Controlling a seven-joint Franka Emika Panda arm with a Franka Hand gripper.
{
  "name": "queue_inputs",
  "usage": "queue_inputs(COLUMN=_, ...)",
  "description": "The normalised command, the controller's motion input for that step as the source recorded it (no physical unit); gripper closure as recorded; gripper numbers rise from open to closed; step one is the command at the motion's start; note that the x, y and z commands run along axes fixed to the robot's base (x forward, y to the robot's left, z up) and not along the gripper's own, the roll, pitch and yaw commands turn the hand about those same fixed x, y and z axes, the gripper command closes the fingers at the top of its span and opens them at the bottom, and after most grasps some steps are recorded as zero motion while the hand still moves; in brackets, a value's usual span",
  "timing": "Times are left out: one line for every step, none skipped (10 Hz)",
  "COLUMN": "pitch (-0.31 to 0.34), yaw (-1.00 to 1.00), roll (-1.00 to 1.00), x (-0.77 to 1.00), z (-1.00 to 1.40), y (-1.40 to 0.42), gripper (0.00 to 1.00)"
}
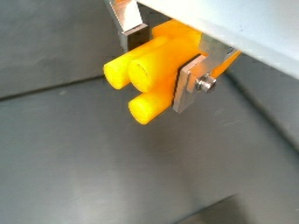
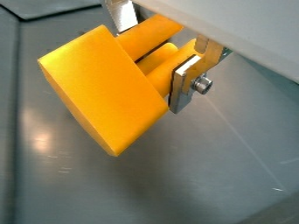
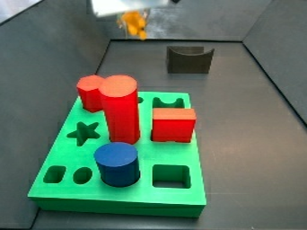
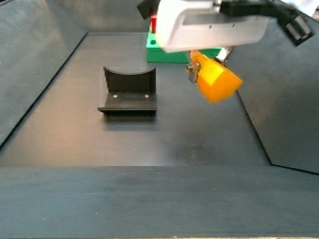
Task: Pick up the 3 prong object. Move up. Rotate the 3 prong object. Place the 3 prong object on the fixture. Regrasp the 3 prong object. Move to above the board. Insert the 3 prong object.
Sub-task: Rotate the 3 prong object.
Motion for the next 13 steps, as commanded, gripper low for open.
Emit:
queue_inputs(pitch=0.075, yaw=-0.02, roll=-0.04, x=0.07, z=0.23, y=0.23, gripper=1.00)
queue_inputs(pitch=0.000, yaw=-1.00, roll=0.00, x=0.00, z=0.00, y=0.00, gripper=1.00)
queue_inputs(pitch=0.000, yaw=-1.00, roll=0.00, x=0.00, z=-0.05, y=-0.02, gripper=1.00)
queue_inputs(pitch=-0.001, yaw=-1.00, roll=0.00, x=0.00, z=-0.05, y=-0.01, gripper=1.00)
queue_inputs(pitch=-0.001, yaw=-1.00, roll=0.00, x=0.00, z=-0.04, y=0.00, gripper=1.00)
queue_inputs(pitch=-0.001, yaw=-1.00, roll=0.00, x=0.01, z=-0.03, y=0.00, gripper=1.00)
queue_inputs(pitch=-0.001, yaw=-1.00, roll=0.00, x=0.01, z=-0.03, y=0.01, gripper=1.00)
queue_inputs(pitch=-0.001, yaw=-1.00, roll=0.00, x=0.01, z=-0.03, y=0.01, gripper=1.00)
queue_inputs(pitch=-0.001, yaw=-1.00, roll=0.00, x=0.01, z=-0.03, y=0.01, gripper=1.00)
queue_inputs(pitch=-0.001, yaw=-1.00, roll=0.00, x=0.01, z=-0.03, y=0.01, gripper=1.00)
queue_inputs(pitch=-0.002, yaw=-1.00, roll=0.00, x=0.01, z=-0.03, y=0.01, gripper=1.00)
queue_inputs(pitch=-0.002, yaw=-1.00, roll=0.00, x=0.01, z=-0.03, y=0.01, gripper=1.00)
queue_inputs(pitch=-0.002, yaw=-1.00, roll=0.00, x=0.01, z=-0.03, y=0.02, gripper=1.00)
